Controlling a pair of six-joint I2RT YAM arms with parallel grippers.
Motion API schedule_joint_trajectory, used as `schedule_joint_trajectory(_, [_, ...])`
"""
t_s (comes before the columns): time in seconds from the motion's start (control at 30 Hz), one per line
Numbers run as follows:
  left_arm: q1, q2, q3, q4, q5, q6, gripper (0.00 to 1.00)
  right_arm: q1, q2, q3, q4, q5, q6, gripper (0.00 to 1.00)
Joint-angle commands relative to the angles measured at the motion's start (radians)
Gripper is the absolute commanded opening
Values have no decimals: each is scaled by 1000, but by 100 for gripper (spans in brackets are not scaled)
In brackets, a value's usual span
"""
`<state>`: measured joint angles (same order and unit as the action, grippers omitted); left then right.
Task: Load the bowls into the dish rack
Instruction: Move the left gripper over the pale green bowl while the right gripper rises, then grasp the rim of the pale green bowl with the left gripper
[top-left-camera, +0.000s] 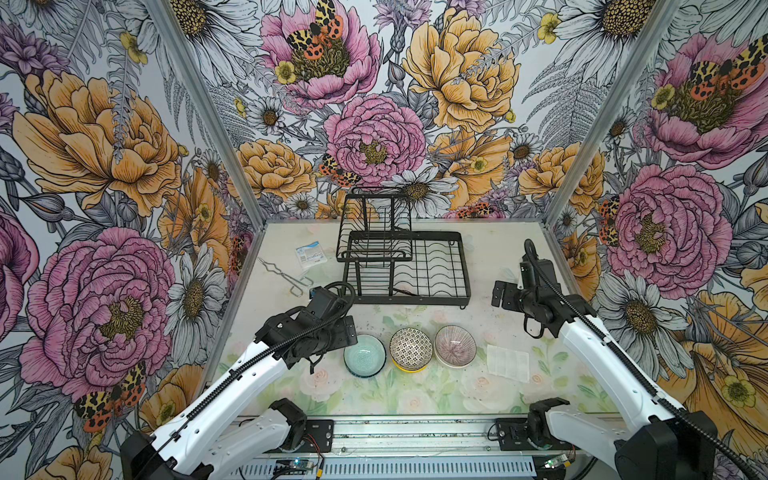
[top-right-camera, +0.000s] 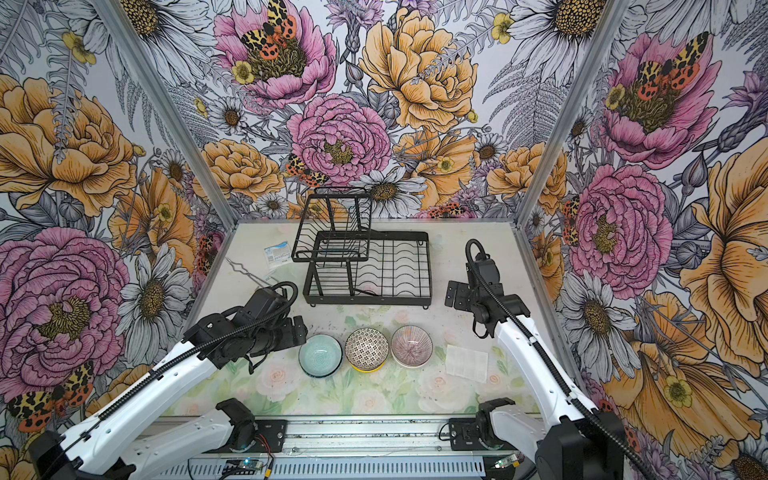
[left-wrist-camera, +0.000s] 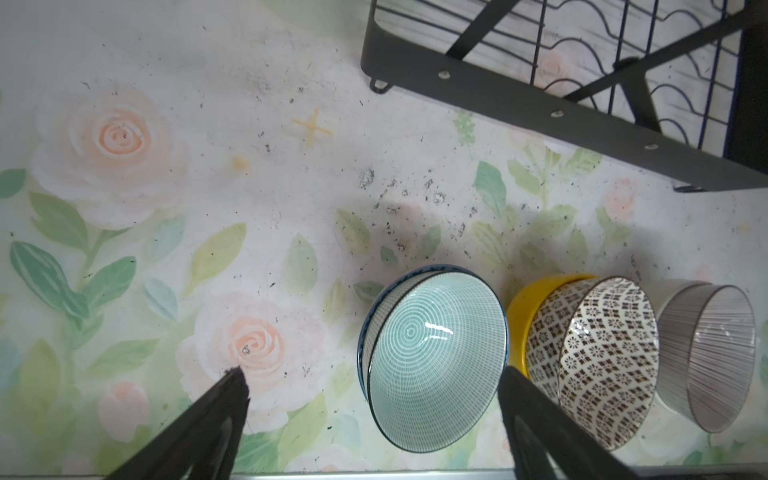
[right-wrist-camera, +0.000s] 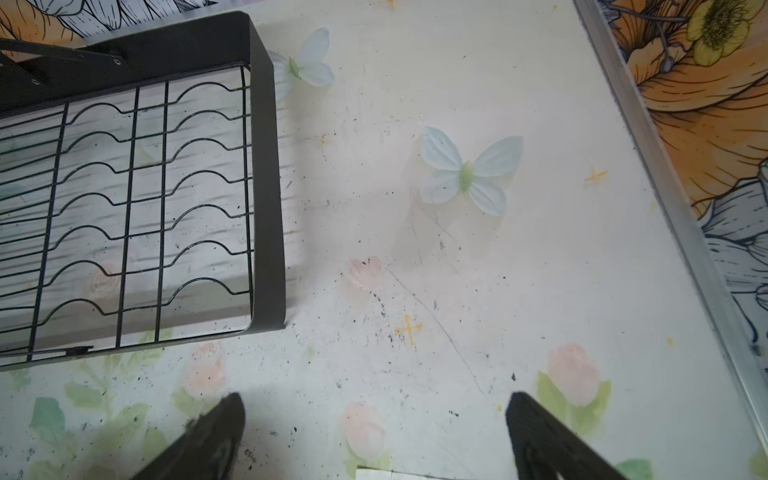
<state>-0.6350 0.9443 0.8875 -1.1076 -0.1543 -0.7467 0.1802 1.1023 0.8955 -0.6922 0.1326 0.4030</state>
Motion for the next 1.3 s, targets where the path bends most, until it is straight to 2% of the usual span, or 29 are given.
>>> schedule_joint_trajectory(0.0, [-29, 1, -21, -45, 59, -74, 90, 6, 9, -13, -7, -8, 0, 100])
schedule_joint_trajectory(0.2, [-37, 8, -48, -48, 82, -86, 79, 5, 14, -30, 5, -9, -6, 100])
schedule_joint_trajectory(0.43, [-46, 32, -89, -36, 39, -82, 61, 5, 16, -49, 26, -16, 0, 99])
schedule_joint_trajectory(0.77, [-52, 45, -148, 74, 73, -100, 52, 6, 24, -48, 35, -28, 0, 100])
schedule_joint_trajectory(1.0, [-65, 100, -133, 81, 52, -73, 49, 6, 18, -55, 33, -31, 1, 99])
schedule_joint_trajectory(1.1, [-65, 109, -136, 83, 52, -68, 45, 6, 12, -60, 33, -28, 2, 100])
schedule_joint_trajectory(1.27, [-69, 121, -134, 85, 50, -63, 29, 5, 7, -64, 33, -26, 1, 99])
